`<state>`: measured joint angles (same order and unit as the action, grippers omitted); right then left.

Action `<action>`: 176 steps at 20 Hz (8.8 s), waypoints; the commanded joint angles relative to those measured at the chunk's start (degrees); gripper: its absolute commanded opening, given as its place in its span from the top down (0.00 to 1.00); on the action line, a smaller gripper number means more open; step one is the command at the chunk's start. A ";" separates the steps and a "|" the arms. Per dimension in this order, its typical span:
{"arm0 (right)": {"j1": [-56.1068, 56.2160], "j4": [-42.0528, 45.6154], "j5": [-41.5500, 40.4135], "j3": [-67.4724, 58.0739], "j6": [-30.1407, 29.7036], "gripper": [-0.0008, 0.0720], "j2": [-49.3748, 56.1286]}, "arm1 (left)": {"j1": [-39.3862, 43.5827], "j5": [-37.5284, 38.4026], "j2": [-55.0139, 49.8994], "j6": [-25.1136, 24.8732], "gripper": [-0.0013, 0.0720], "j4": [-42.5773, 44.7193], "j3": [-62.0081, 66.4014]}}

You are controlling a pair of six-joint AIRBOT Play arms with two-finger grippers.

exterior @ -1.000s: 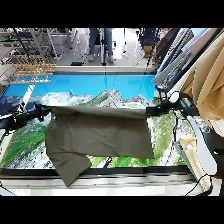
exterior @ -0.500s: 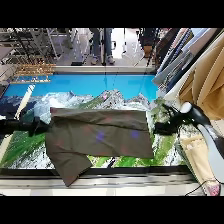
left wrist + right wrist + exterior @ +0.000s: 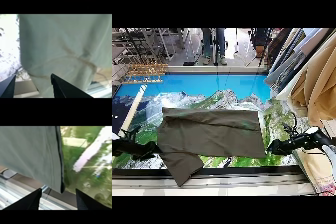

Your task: Fold the clothes and pants, and hang the long-sleeved shirts on hangers.

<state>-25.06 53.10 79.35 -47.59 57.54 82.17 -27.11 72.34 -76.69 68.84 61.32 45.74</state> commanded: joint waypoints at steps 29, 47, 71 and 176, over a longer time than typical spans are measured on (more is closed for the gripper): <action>10.43 -8.07 -12.11 -27.12 16.50 0.96 9.77 | 3.80 4.55 -26.99 1.95 0.98 -32.74 43.01; 10.12 -3.56 -4.61 -38.05 14.36 0.20 24.35 | 4.81 10.64 -28.74 1.79 0.45 -26.71 50.47; 19.41 20.65 -2.80 -37.31 23.71 0.96 -1.29 | 38.42 -18.93 -26.38 6.27 0.97 6.75 35.12; 15.91 12.17 -17.35 -22.27 4.42 0.95 -8.13 | 28.63 10.51 12.07 26.36 0.97 43.45 43.32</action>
<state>-19.03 58.74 75.79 -70.04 62.89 74.17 2.26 82.74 -64.64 91.02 102.85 89.06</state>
